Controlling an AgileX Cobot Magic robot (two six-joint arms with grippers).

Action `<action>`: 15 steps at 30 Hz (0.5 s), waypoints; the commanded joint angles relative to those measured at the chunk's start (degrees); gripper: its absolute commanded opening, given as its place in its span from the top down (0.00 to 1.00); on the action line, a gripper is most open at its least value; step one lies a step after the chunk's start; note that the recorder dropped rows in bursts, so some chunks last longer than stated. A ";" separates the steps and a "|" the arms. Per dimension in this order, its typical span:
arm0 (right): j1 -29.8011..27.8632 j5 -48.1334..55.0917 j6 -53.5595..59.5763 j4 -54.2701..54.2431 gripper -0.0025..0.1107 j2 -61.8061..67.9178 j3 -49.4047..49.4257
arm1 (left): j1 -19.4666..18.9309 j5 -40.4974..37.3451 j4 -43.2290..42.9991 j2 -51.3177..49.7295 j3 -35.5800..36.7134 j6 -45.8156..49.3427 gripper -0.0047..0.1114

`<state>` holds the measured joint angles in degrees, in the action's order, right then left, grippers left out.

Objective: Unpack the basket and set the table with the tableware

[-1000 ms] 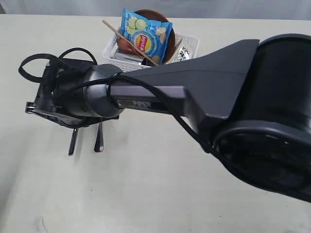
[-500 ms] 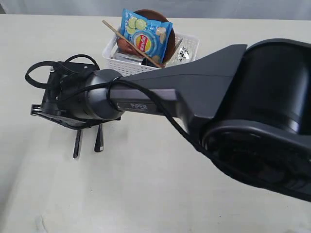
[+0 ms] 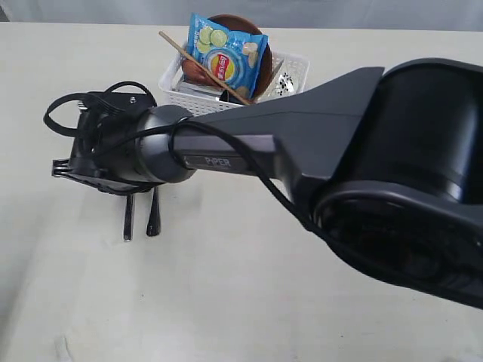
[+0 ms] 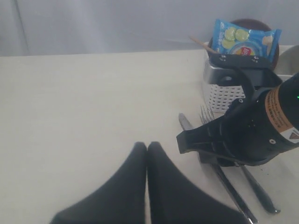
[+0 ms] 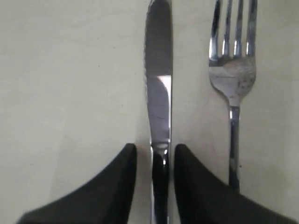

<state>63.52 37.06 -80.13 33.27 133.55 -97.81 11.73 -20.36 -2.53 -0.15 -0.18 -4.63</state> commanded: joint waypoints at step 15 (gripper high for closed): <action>-0.45 1.32 4.99 1.73 0.57 -6.77 -1.38 | 0.29 0.61 -0.47 0.15 0.18 -0.24 0.96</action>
<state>63.48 36.39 -78.69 34.23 128.57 -98.89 11.73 -20.36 -2.53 -0.15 -0.18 -4.63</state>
